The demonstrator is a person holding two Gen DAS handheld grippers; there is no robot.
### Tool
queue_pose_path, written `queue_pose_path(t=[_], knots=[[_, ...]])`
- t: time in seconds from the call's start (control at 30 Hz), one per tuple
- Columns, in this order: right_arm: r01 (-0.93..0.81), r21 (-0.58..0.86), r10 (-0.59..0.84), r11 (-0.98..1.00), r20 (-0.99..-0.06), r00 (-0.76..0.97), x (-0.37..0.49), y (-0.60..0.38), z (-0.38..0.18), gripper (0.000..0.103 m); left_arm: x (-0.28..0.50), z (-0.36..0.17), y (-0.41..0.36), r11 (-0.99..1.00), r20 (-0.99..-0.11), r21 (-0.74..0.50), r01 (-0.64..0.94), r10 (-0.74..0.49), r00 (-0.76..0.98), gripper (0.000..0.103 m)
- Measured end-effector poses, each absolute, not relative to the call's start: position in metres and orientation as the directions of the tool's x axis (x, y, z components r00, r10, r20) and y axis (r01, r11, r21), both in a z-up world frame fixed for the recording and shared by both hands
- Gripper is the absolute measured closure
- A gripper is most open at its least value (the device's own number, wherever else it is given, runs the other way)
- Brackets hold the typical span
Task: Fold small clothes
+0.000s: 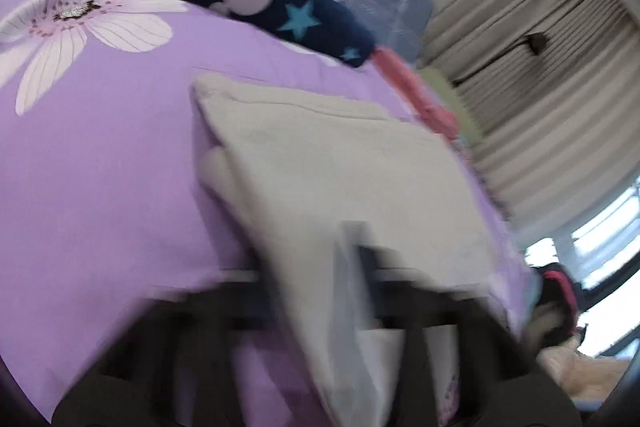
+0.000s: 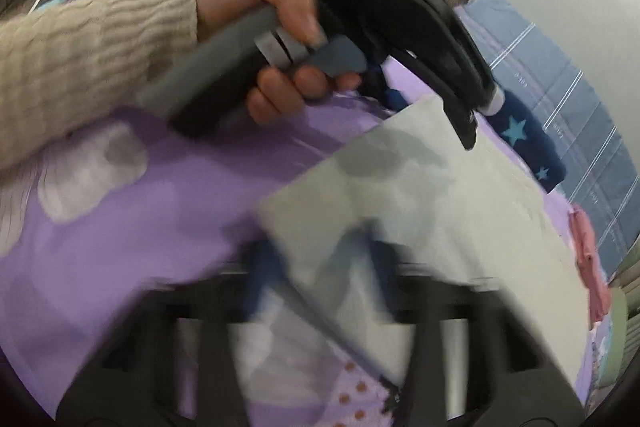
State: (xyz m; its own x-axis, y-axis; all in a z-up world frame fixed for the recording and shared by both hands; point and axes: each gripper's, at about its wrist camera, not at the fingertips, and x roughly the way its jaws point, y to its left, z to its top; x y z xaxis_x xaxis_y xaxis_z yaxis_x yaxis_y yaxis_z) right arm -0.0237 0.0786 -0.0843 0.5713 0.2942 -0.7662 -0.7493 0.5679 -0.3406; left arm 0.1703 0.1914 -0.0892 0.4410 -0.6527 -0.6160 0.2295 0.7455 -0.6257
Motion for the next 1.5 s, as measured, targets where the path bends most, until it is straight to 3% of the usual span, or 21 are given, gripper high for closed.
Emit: queue_pose_path(t=[0.13, 0.27, 0.37, 0.43, 0.47, 0.5, 0.6, 0.63, 0.83, 1.4, 1.5], knots=[[-0.761, -0.292, 0.375, 0.580, -0.733, 0.567, -0.036, 0.067, -0.063, 0.095, 0.172, -0.088, 0.207, 0.729, -0.573, -0.661, 0.178, -0.643, 0.507, 0.095], [-0.802, -0.281, 0.386, 0.527, -0.761, 0.521, -0.039, 0.063, -0.072, 0.099, 0.174, -0.098, 0.224, 0.716, -0.566, -0.691, 0.103, -0.624, 0.539, 0.095], [-0.797, -0.254, 0.402, 0.548, -0.755, 0.517, -0.043, 0.056, -0.070, 0.098, 0.165, -0.088, 0.219, 0.754, -0.583, -0.645, 0.126, -0.591, 0.557, 0.092], [-0.793, -0.238, 0.415, 0.561, -0.749, 0.517, -0.040, 0.049, -0.066, 0.092, 0.161, -0.084, 0.218, 0.772, -0.607, -0.623, 0.127, -0.579, 0.545, 0.071], [-0.789, -0.236, 0.412, 0.567, -0.749, 0.519, -0.040, 0.047, -0.065, 0.083, 0.160, -0.083, 0.217, 0.773, -0.609, -0.621, 0.129, -0.579, 0.542, 0.063], [-0.784, -0.236, 0.405, 0.575, -0.750, 0.523, -0.038, 0.044, -0.064, 0.076, 0.159, -0.082, 0.217, 0.775, -0.609, -0.618, 0.134, -0.579, 0.542, 0.061], [-0.772, -0.222, 0.373, 0.596, -0.774, 0.511, -0.034, 0.041, -0.070, 0.070, 0.154, -0.082, 0.208, 0.793, -0.629, -0.586, 0.169, -0.576, 0.522, 0.050], [-0.772, -0.209, 0.363, 0.600, -0.789, 0.496, -0.032, 0.041, -0.074, 0.070, 0.152, -0.082, 0.204, 0.797, -0.630, -0.576, 0.184, -0.576, 0.521, 0.045], [-0.768, -0.201, 0.358, 0.609, -0.794, 0.492, -0.030, 0.042, -0.081, 0.066, 0.152, -0.080, 0.191, 0.829, -0.657, -0.515, 0.217, -0.544, 0.522, 0.037], [-0.759, -0.316, 0.324, 0.569, -0.763, 0.560, -0.035, 0.064, -0.083, 0.066, 0.169, -0.081, 0.183, 0.841, -0.649, -0.497, 0.213, -0.523, 0.552, 0.037], [-0.714, -0.396, 0.285, 0.578, -0.722, 0.631, -0.028, 0.082, -0.086, 0.060, 0.172, -0.081, 0.183, 0.839, -0.648, -0.499, 0.219, -0.529, 0.548, 0.037]])
